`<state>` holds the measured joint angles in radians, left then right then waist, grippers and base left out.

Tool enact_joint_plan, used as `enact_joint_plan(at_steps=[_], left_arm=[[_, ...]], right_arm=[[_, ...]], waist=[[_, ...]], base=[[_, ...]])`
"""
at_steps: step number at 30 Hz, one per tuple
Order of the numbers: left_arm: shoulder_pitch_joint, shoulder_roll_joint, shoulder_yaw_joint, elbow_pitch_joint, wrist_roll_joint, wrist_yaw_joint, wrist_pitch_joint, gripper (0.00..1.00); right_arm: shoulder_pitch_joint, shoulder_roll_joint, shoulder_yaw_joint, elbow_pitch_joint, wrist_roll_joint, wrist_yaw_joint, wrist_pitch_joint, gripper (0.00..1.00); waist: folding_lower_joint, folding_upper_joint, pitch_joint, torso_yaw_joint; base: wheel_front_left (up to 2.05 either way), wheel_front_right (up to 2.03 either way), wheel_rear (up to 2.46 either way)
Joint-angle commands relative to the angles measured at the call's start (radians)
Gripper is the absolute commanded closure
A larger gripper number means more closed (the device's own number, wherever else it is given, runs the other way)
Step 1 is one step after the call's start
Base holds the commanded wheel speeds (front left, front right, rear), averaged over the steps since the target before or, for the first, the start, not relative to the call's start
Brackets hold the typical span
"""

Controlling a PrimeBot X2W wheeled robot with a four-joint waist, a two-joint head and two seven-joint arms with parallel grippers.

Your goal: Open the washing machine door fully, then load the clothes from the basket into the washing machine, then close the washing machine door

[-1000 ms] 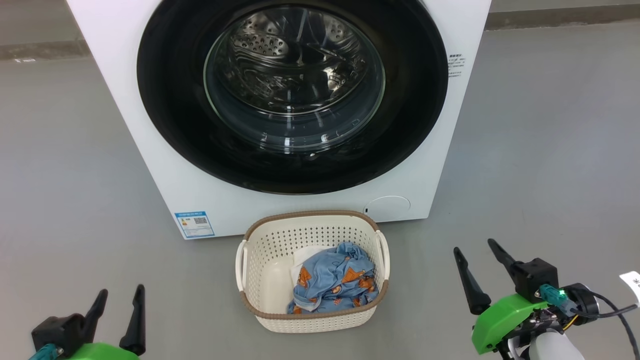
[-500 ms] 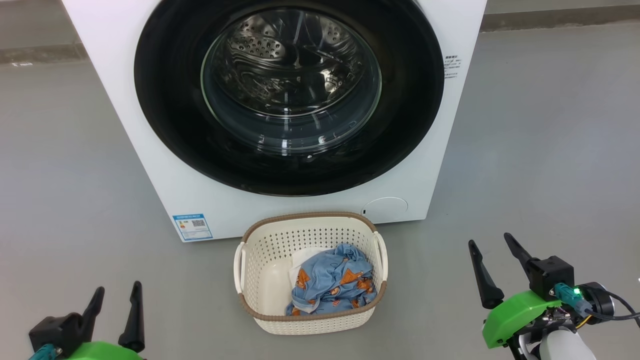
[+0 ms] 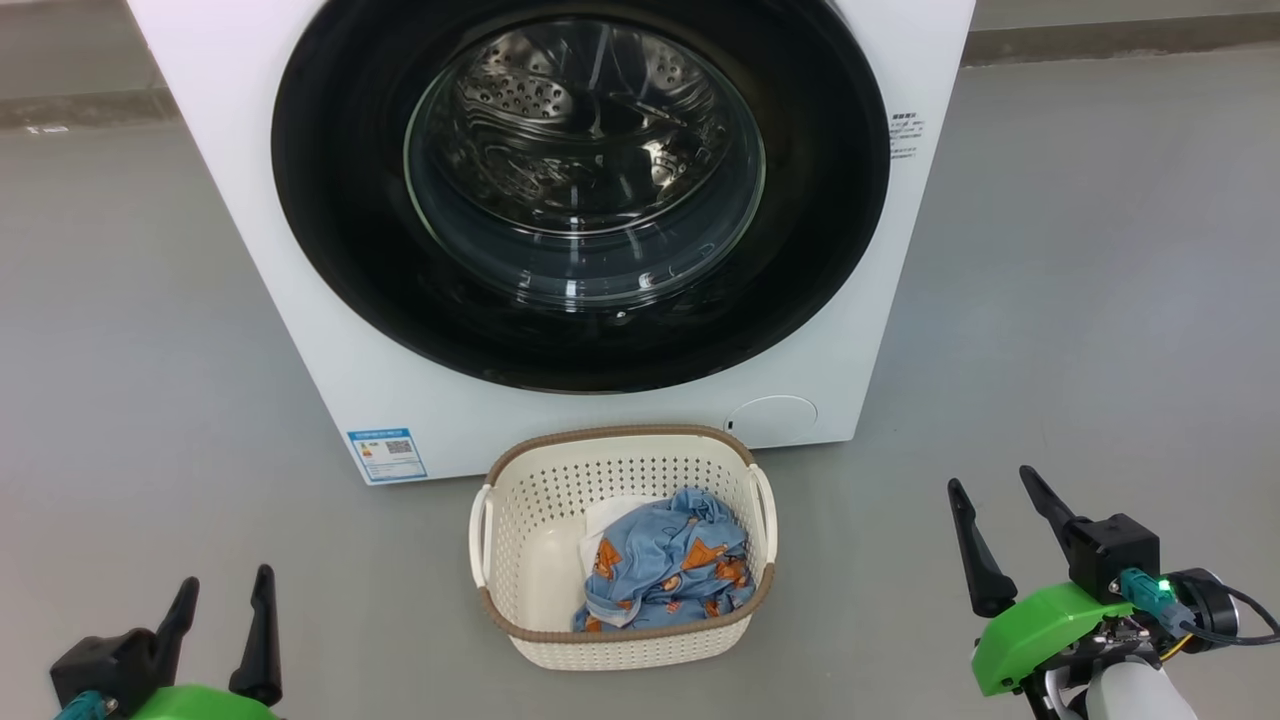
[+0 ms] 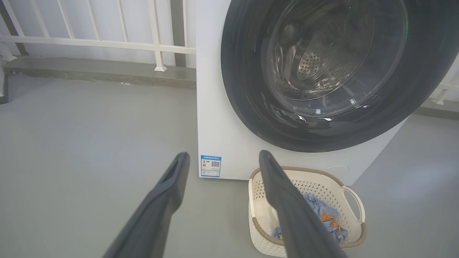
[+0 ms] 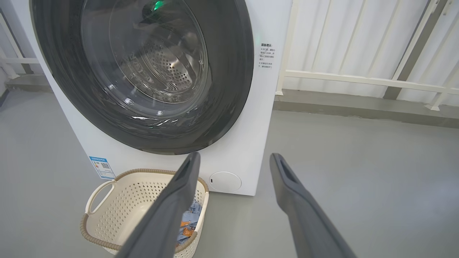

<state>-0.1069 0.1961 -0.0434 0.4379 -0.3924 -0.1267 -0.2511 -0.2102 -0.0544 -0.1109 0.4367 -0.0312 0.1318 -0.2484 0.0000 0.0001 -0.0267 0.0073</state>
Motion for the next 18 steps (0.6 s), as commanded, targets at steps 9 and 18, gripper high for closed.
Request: enact_joint_plan(at_steps=[9, 18], left_arm=[[-0.032, 0.014, 0.059, -0.044, -0.006, -0.002, -0.011, 0.00], [-0.038, 0.018, 0.060, -0.025, -0.009, -0.003, -0.011, 0.00]], right_arm=[[-0.012, 0.004, 0.031, -0.014, 0.011, -0.001, -0.011, 0.00], [-0.012, 0.004, 0.025, -0.014, 0.016, -0.001, -0.012, 0.00]], waist=[[0.0000, -0.0001, 0.000, 0.004], [0.0000, -0.0001, 0.005, 0.005]], base=[[0.00, 0.00, 0.00], [0.00, 0.00, 0.00]])
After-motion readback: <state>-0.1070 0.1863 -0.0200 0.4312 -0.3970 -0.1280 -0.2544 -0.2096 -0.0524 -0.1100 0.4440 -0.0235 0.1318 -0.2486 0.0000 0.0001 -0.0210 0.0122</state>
